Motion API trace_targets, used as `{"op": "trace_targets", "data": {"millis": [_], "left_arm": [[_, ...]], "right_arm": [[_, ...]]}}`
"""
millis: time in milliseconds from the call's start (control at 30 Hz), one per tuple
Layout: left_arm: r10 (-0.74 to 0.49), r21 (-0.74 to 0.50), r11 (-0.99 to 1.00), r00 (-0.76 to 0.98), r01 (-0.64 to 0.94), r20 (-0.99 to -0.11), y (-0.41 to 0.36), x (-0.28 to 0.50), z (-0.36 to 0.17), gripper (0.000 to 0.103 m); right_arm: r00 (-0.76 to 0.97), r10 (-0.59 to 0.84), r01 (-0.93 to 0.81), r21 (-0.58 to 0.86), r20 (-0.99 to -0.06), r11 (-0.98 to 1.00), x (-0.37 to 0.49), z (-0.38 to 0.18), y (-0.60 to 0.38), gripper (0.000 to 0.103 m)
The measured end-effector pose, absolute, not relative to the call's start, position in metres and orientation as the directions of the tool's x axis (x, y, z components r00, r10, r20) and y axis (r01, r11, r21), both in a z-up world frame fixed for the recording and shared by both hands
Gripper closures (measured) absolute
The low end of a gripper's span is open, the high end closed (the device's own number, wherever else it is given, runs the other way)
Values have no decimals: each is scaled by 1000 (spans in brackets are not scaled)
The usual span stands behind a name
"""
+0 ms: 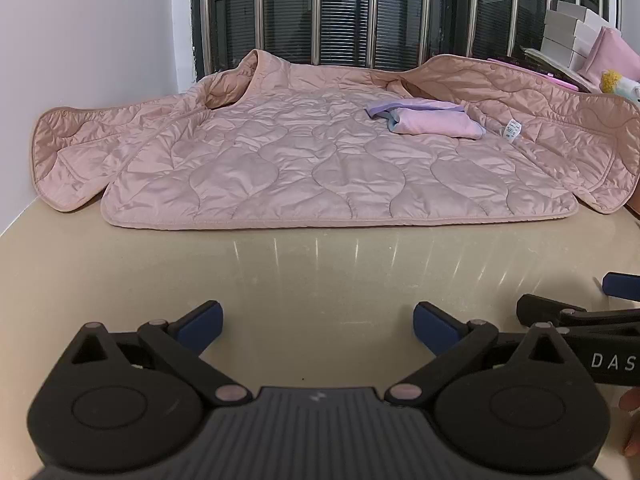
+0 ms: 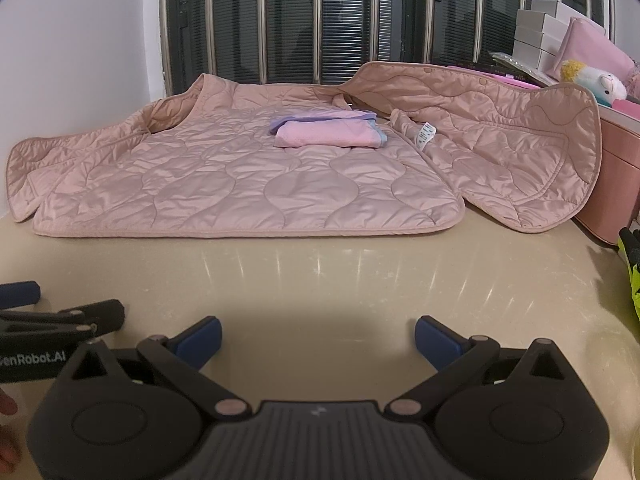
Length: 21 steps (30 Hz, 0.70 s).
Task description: Fold clothes
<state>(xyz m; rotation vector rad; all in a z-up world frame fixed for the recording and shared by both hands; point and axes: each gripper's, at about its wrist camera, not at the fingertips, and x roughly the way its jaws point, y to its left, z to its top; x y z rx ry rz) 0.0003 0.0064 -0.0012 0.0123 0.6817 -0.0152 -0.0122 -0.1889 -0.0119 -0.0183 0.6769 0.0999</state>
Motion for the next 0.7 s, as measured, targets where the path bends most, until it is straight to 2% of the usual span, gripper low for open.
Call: {"op": "trace_targets", "data": {"millis": [700], "left_arm": [[-30,7,999,776,45,-630,8,1,-1,1]], "right_arm": [[774,85,-99,13,-627,995,-12,-12,-189,0]]}}
